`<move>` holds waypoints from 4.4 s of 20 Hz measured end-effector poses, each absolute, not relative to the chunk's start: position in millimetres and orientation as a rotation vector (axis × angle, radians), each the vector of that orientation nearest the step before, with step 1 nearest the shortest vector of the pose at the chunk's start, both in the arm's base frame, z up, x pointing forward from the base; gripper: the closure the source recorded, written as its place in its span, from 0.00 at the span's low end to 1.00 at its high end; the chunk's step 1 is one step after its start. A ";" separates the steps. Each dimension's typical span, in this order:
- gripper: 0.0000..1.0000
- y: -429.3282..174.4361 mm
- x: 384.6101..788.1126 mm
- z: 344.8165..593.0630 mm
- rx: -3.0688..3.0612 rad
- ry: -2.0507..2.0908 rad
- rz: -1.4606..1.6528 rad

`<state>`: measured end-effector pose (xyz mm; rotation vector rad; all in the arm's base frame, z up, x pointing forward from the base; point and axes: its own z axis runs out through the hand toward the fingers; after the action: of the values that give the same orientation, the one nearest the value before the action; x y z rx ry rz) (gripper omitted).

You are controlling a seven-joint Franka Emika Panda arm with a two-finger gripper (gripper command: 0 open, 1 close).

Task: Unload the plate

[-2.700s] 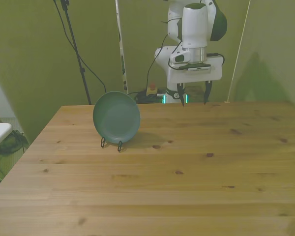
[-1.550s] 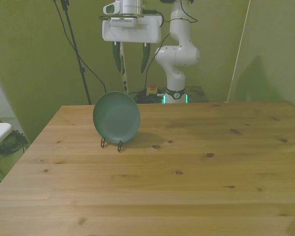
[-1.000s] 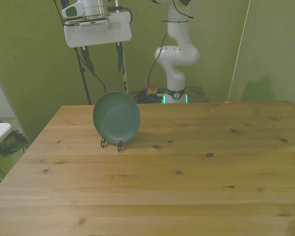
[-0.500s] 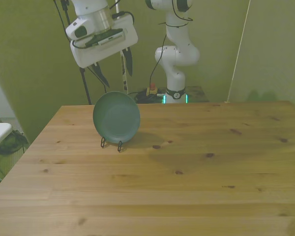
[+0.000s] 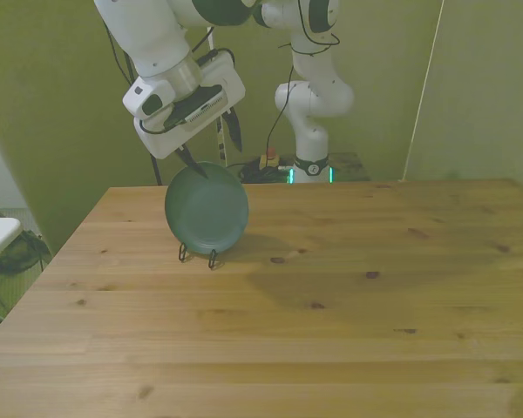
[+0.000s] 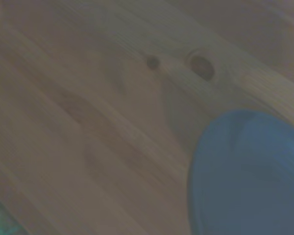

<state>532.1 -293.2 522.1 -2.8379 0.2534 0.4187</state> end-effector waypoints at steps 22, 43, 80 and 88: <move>1.00 -299.1 519.2 482.5 -2.726 0.284 0.509; 1.00 -313.2 516.3 482.9 -2.738 0.322 0.478; 1.00 -125.9 768.9 477.7 -2.986 1.377 -0.374; 1.00 -118.6 797.6 401.9 -2.863 1.547 -0.488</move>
<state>797.6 -118.6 401.9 -2.8629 1.5472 -0.4885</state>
